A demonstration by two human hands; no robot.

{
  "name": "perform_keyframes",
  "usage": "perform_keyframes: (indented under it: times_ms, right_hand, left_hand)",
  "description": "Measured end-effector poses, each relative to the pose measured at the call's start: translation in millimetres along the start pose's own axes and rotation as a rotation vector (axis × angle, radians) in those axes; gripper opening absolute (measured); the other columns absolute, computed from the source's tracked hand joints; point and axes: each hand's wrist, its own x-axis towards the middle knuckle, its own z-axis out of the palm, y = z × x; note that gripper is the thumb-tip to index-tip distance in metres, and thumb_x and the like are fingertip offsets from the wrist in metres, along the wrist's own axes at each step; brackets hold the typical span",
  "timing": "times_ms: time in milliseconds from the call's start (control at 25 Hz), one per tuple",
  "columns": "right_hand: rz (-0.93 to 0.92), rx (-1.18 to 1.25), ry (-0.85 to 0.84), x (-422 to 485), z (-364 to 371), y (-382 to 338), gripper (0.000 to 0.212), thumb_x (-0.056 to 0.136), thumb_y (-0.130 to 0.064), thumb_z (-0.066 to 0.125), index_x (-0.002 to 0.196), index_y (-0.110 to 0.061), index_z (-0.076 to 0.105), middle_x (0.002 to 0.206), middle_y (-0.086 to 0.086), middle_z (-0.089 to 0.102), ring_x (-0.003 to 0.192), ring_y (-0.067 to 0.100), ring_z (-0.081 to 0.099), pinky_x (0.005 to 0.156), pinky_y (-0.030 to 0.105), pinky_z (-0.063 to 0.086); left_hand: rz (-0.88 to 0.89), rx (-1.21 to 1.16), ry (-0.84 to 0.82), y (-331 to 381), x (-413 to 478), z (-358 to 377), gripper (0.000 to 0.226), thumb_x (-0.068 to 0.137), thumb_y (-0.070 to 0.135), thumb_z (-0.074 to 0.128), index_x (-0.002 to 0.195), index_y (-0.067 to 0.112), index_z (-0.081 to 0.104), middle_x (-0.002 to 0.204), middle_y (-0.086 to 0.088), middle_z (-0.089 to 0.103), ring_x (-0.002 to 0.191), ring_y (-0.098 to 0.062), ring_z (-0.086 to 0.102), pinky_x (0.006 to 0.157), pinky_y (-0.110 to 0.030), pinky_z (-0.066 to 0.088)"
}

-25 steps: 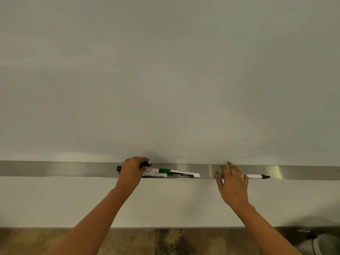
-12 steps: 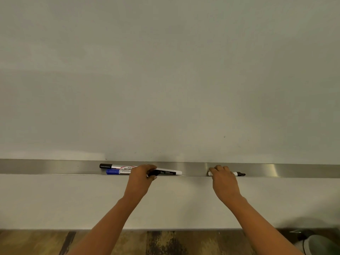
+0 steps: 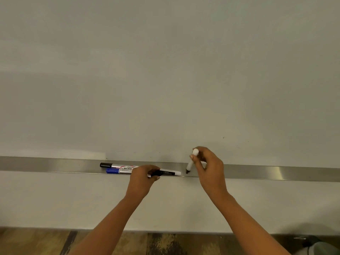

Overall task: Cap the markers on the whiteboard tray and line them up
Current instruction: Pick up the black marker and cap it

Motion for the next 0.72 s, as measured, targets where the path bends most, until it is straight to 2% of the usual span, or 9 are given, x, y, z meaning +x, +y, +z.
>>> perform_keyframes:
  times_ms: [120, 200, 280, 400, 560, 720]
  right_hand:
    - [0.147, 0.314, 0.104, 2, 3, -12, 0.004, 0.087, -0.019, 0.057, 0.089, -0.022, 0.058, 0.084, -0.011, 0.066, 0.079, -0.002, 0.062, 0.068, 0.006, 0.047]
    - [0.26, 0.489, 0.142, 2, 5, -12, 0.005, 0.087, -0.018, 0.057, 0.09, -0.021, 0.059, 0.087, -0.002, 0.068, 0.08, 0.001, 0.064, 0.074, 0.013, 0.053]
    - [0.345, 0.609, 0.148, 1, 8, -9, 0.008, 0.088, -0.013, 0.055, 0.094, -0.014, 0.06, 0.089, 0.004, 0.067, 0.082, 0.003, 0.065, 0.072, 0.014, 0.056]
    - [0.404, 0.665, 0.131, -2, 13, -6, 0.009, 0.089, -0.009, 0.054, 0.096, -0.008, 0.059, 0.089, 0.005, 0.067, 0.084, 0.009, 0.065, 0.071, 0.014, 0.056]
    - [0.422, 0.679, 0.118, -5, 18, -4, 0.008, 0.089, -0.009, 0.054, 0.091, -0.013, 0.06, 0.088, 0.004, 0.067, 0.087, 0.011, 0.065, 0.072, 0.014, 0.057]
    - [0.441, 0.687, 0.118, -6, 20, -1, 0.008, 0.09, -0.01, 0.053, 0.091, -0.014, 0.06, 0.093, 0.009, 0.066, 0.09, 0.016, 0.064, 0.074, 0.015, 0.057]
  left_hand:
    - [0.004, -0.005, 0.001, 1, -1, 0, 0.029, 0.077, 0.006, 0.068, 0.105, 0.009, 0.067, 0.103, -0.011, 0.072, 0.083, -0.008, 0.055, 0.072, -0.013, 0.039]
    - [0.002, -0.001, 0.004, 1, -2, 0, 0.028, 0.077, 0.006, 0.068, 0.105, 0.009, 0.067, 0.103, -0.011, 0.072, 0.083, -0.008, 0.055, 0.074, -0.015, 0.04]
    - [0.018, 0.009, 0.005, 1, -2, 0, 0.028, 0.077, 0.007, 0.068, 0.105, 0.01, 0.067, 0.102, -0.01, 0.072, 0.082, -0.007, 0.055, 0.066, -0.007, 0.038]
    - [0.041, 0.011, -0.001, 4, -2, 1, 0.027, 0.077, 0.008, 0.067, 0.105, 0.011, 0.067, 0.101, -0.01, 0.072, 0.082, -0.007, 0.055, 0.062, -0.003, 0.035]
    - [0.052, 0.009, -0.004, 6, -3, -1, 0.028, 0.078, 0.008, 0.067, 0.105, 0.011, 0.067, 0.103, -0.01, 0.072, 0.083, -0.007, 0.055, 0.073, -0.013, 0.038]
    - [0.065, 0.002, -0.011, 6, -4, -3, 0.028, 0.078, 0.008, 0.067, 0.106, 0.01, 0.066, 0.104, -0.011, 0.071, 0.083, -0.009, 0.055, 0.075, -0.015, 0.039]
